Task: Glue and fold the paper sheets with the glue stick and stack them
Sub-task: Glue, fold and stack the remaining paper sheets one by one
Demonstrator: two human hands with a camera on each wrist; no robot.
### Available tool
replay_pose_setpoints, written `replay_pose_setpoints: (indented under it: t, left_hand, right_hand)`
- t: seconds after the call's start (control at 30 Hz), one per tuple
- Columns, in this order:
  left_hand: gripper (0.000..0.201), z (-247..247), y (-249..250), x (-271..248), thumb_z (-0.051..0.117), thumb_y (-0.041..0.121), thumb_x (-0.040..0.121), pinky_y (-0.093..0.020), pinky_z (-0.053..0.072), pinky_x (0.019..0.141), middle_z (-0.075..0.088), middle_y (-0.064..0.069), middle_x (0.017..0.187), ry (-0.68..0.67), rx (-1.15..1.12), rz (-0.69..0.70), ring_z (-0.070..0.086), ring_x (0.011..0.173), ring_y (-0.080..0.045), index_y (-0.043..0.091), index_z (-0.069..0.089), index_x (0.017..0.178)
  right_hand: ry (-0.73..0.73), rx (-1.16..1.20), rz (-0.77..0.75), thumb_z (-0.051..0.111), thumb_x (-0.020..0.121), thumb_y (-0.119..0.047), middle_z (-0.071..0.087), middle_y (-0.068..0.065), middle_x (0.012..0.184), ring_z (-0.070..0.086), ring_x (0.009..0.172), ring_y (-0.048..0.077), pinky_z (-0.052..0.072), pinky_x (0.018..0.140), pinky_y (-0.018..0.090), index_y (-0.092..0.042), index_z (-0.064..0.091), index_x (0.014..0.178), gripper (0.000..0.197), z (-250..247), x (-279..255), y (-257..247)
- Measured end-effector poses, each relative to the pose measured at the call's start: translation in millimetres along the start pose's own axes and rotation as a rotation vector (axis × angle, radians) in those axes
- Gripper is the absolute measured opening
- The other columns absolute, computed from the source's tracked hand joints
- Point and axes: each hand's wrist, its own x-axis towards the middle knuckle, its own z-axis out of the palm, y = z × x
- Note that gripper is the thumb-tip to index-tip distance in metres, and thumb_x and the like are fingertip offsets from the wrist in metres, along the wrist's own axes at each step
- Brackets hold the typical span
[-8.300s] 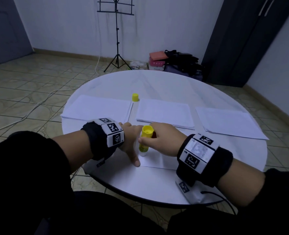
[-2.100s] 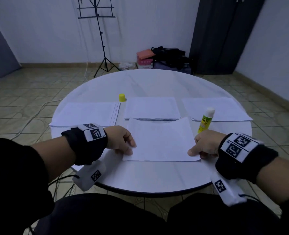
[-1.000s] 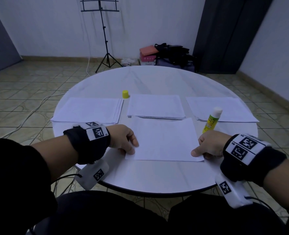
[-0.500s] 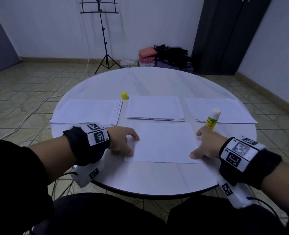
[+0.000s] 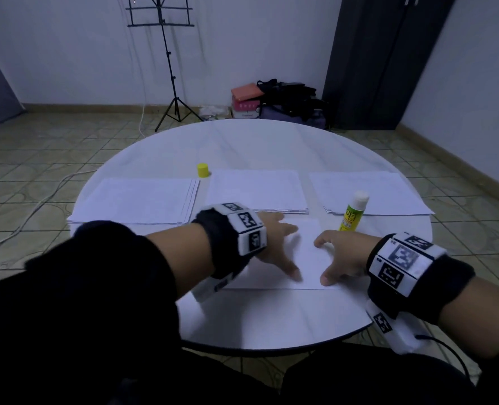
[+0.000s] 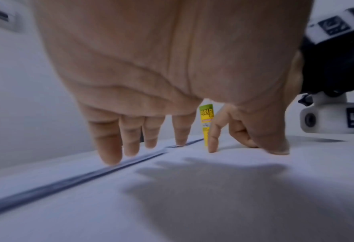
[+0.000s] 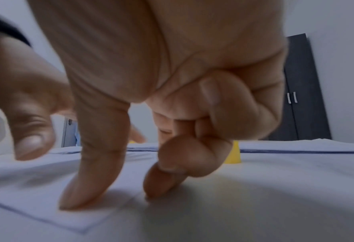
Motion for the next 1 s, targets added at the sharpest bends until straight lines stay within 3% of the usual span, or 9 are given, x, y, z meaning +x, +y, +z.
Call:
replay_pose_setpoints:
  t: [0.07,0.13,0.17,0.23,0.5,0.67,0.8,0.9,1.0]
  left_hand:
    - [0.104,5,14,12,0.056,0.077,0.071,-0.054,0.013,0.116,0.002,0.001,0.160,-0.040,0.019,0.004,0.005,0.147,-0.027,0.035,0.006,0.152]
    - [0.098,8,17,18,0.055,0.076,0.073,-0.054,0.022,0.112,0.014,-0.002,0.157,-0.050,0.034,0.019,0.017,0.144,-0.032,0.034,0.012,0.151]
    - [0.097,9,14,18,0.056,0.075,0.074,-0.052,0.024,0.112,0.016,-0.001,0.156,-0.049,0.031,0.030,0.021,0.143,-0.031,0.033,0.015,0.151]
    - [0.099,10,1,13,0.060,0.072,0.073,-0.047,0.020,0.115,0.010,0.002,0.159,-0.044,0.014,0.040,0.018,0.145,-0.027,0.032,0.013,0.151]
    - [0.118,31,-91,-39,0.068,0.064,0.072,-0.037,0.008,0.117,-0.009,0.009,0.160,-0.104,-0.013,-0.065,0.001,0.147,-0.013,0.019,-0.005,0.153]
    - [0.123,42,-104,-48,0.065,0.069,0.070,-0.047,0.010,0.119,-0.016,0.007,0.159,-0.130,0.010,-0.073,-0.006,0.147,-0.015,0.020,-0.012,0.151]
    - [0.123,44,-103,-52,0.064,0.070,0.069,-0.051,0.009,0.118,-0.018,0.003,0.159,-0.152,0.029,-0.092,-0.010,0.147,-0.020,0.023,-0.014,0.151]
    - [0.124,46,-101,-56,0.067,0.068,0.069,-0.048,0.010,0.118,-0.012,0.002,0.160,-0.127,0.034,-0.080,-0.005,0.147,-0.019,0.020,-0.011,0.151]
    - [0.128,47,-101,-62,0.071,0.066,0.067,-0.044,0.015,0.118,-0.001,0.003,0.159,-0.093,0.017,-0.077,0.005,0.146,-0.016,0.014,-0.010,0.151]
  right_hand:
    - [-0.028,-0.023,-0.024,0.075,0.078,-0.028,0.049,0.000,0.132,0.048,0.070,0.002,0.039,0.058,0.013,-0.024,0.023,0.148,0.087,-3,3,0]
    - [-0.048,-0.067,-0.039,0.074,0.079,-0.031,0.039,0.000,0.147,0.056,0.104,0.010,0.044,0.081,0.018,-0.023,0.014,0.151,0.094,-6,3,0]
    - [-0.052,-0.092,-0.042,0.074,0.079,-0.033,0.035,0.000,0.150,0.048,0.122,0.015,0.040,0.092,0.021,-0.022,0.013,0.152,0.095,-7,2,0]
    - [-0.064,-0.130,-0.058,0.072,0.080,-0.034,0.035,0.001,0.150,0.039,0.132,0.019,0.036,0.101,0.024,-0.018,0.015,0.151,0.093,-9,3,0]
    - [-0.066,-0.159,-0.065,0.071,0.081,-0.033,0.030,0.001,0.152,0.034,0.136,0.021,0.034,0.109,0.032,-0.018,0.011,0.152,0.093,-5,8,-2]
    - [-0.066,-0.238,-0.076,0.070,0.081,-0.021,0.048,0.006,0.135,0.051,0.119,0.023,0.048,0.093,0.030,-0.010,0.041,0.138,0.064,-3,0,-22]
    - [-0.008,-0.415,-0.263,0.062,0.084,-0.019,0.043,0.010,0.131,0.045,0.120,0.028,0.045,0.098,0.037,-0.013,0.055,0.127,0.045,7,-3,-61]
    - [-0.053,-0.351,-0.458,0.060,0.087,-0.025,0.043,0.013,0.134,0.044,0.122,0.033,0.040,0.102,0.044,-0.011,0.055,0.126,0.043,22,-1,-99]
    - [-0.084,-0.302,-0.494,0.066,0.083,-0.031,0.045,0.010,0.127,0.046,0.118,0.032,0.042,0.098,0.043,-0.009,0.053,0.121,0.045,29,2,-120]
